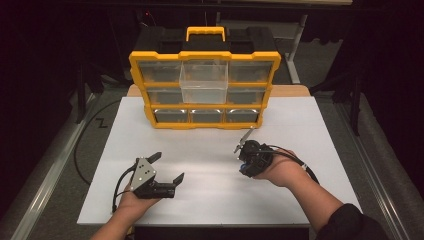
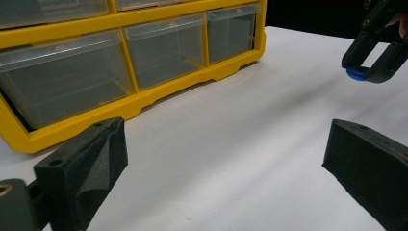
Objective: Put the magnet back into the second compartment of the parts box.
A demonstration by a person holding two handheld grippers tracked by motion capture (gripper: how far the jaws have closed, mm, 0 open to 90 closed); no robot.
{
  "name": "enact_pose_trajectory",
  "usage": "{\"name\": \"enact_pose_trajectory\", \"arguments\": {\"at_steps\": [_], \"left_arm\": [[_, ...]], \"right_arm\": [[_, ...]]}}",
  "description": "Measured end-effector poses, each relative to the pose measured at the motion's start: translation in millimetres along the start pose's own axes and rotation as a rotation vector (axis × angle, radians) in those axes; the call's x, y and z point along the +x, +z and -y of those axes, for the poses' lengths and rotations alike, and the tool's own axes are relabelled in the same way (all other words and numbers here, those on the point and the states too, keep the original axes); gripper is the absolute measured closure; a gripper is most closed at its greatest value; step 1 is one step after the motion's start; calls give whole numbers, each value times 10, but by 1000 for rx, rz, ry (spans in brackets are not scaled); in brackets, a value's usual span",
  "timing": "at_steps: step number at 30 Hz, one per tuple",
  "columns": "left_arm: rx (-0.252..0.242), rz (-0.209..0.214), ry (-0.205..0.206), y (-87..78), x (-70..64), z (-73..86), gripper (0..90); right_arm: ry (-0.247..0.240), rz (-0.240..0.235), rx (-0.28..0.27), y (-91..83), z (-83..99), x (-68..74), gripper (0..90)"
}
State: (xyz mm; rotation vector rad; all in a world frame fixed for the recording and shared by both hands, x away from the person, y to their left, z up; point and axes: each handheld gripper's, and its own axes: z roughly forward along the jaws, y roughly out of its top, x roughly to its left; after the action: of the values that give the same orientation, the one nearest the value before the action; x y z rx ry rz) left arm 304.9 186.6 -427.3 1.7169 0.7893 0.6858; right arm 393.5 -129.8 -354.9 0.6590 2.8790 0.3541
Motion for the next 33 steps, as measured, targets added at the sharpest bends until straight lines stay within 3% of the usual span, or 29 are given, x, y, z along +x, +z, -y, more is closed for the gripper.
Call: {"name": "enact_pose_trajectory", "arguments": {"at_steps": [33], "left_arm": [[-7, 5, -7, -15, 2, -4, 22]], "right_arm": [[-28, -28, 56, -404, -296, -81, 650]]}}
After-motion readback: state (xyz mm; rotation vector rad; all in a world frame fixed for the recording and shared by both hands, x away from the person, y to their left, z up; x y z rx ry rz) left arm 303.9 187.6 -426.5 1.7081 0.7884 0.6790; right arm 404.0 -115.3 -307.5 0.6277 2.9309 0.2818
